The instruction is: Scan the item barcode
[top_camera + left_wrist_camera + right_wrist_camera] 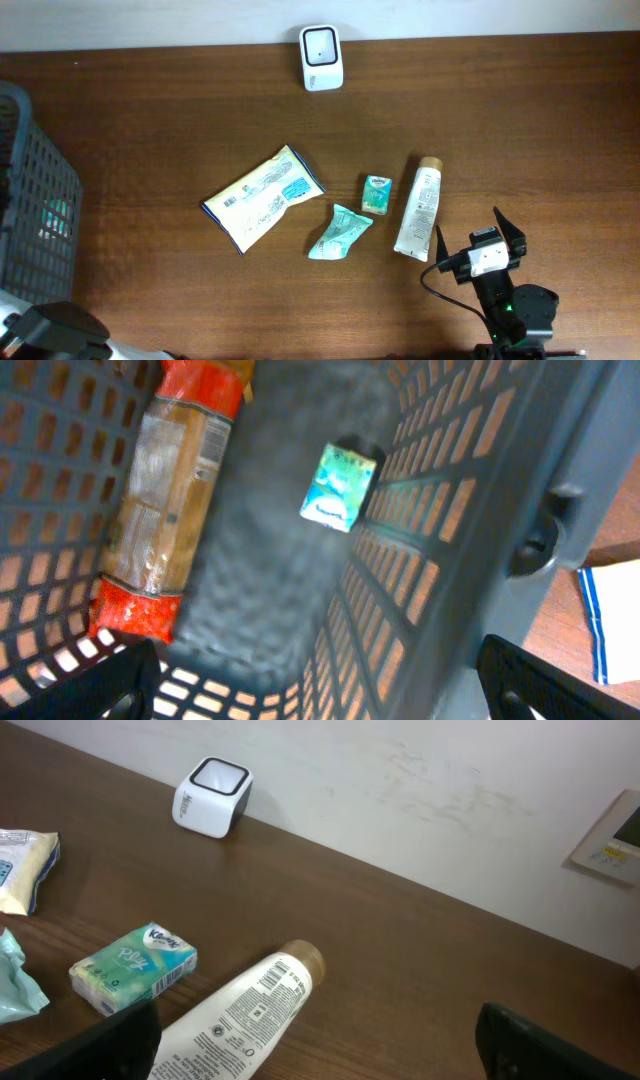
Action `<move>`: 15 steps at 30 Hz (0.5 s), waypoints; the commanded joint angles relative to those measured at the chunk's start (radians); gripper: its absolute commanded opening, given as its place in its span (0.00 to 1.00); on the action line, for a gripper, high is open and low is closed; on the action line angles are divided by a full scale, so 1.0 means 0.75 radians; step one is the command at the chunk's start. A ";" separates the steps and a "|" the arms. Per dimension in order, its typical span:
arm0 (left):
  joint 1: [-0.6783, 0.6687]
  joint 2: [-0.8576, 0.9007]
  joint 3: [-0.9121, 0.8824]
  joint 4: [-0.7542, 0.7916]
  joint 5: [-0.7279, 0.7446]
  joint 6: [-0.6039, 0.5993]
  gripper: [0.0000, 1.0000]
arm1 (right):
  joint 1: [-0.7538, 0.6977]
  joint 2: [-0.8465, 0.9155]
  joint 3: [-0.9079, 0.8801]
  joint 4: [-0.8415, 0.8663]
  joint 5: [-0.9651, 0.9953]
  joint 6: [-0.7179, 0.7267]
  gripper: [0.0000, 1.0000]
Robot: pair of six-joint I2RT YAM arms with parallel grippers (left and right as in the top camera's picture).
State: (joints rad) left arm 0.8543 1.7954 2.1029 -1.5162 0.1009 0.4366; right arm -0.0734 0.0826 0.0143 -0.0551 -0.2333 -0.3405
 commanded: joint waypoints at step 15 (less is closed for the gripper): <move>0.006 0.060 0.012 -0.025 -0.150 0.069 0.99 | -0.008 0.001 -0.012 -0.002 0.011 0.006 0.99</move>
State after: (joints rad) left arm 0.8539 1.8057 2.1166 -1.5265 0.0959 0.4568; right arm -0.0734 0.0826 0.0143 -0.0551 -0.2329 -0.3408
